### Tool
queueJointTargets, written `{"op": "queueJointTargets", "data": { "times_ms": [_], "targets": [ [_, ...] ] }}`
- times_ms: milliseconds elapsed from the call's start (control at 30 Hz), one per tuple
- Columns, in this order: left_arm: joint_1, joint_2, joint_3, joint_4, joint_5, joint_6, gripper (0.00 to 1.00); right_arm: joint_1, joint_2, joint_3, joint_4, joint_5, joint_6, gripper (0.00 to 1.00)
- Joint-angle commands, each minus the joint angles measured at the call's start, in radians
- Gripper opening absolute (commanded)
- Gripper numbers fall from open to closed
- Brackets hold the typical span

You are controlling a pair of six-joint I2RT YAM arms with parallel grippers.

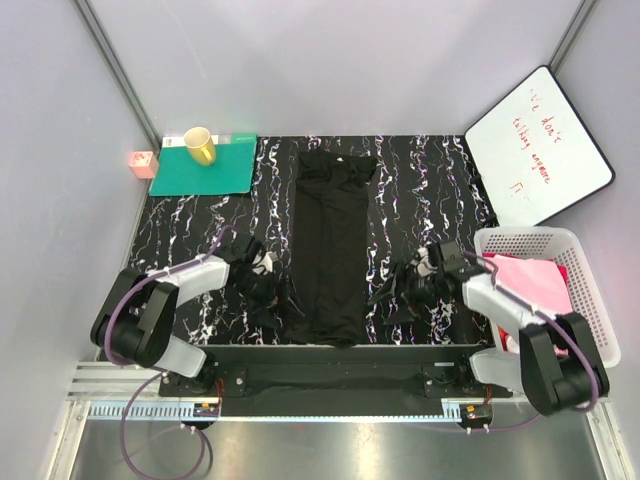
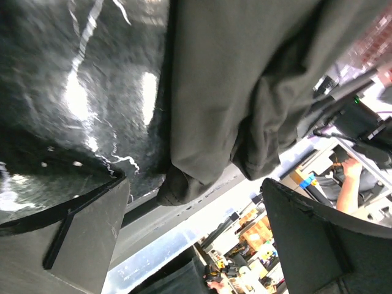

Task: Fold and stack the t-shirts
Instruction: Grab the bottom of the folded rectangular tshirt with both arms

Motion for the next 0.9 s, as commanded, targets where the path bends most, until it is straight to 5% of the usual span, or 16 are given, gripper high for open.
{"op": "queueJointTargets", "data": {
  "times_ms": [0, 200, 467, 633, 767, 867],
  "targets": [
    [0.003, -0.045, -0.090, 0.132, 0.039, -0.009, 0.98, 0.136, -0.121, -0.133, 0.260, 0.073, 0.253, 0.80],
    [0.002, -0.047, -0.155, 0.180, 0.050, -0.008, 0.96, 0.313, -0.168, -0.294, 0.449, 0.197, 0.477, 0.81],
    [0.003, -0.051, -0.161, 0.177, 0.033, -0.041, 0.94, 0.473, 0.203, -0.139, 0.621, 0.233, 0.460, 0.83],
    [0.003, -0.035, -0.159, 0.175, 0.016, -0.037, 0.93, 0.493, 0.293, -0.078, 0.636, 0.254, 0.465, 0.82],
    [0.003, -0.022, -0.153, 0.178, 0.010, -0.035, 0.72, 0.493, 0.274, -0.067, 0.574, 0.266, 0.439, 0.79],
    [0.003, -0.005, -0.141, 0.180, 0.015, -0.032, 0.51, 0.493, 0.262, -0.069, 0.560, 0.253, 0.433, 0.58]
  ]
}}
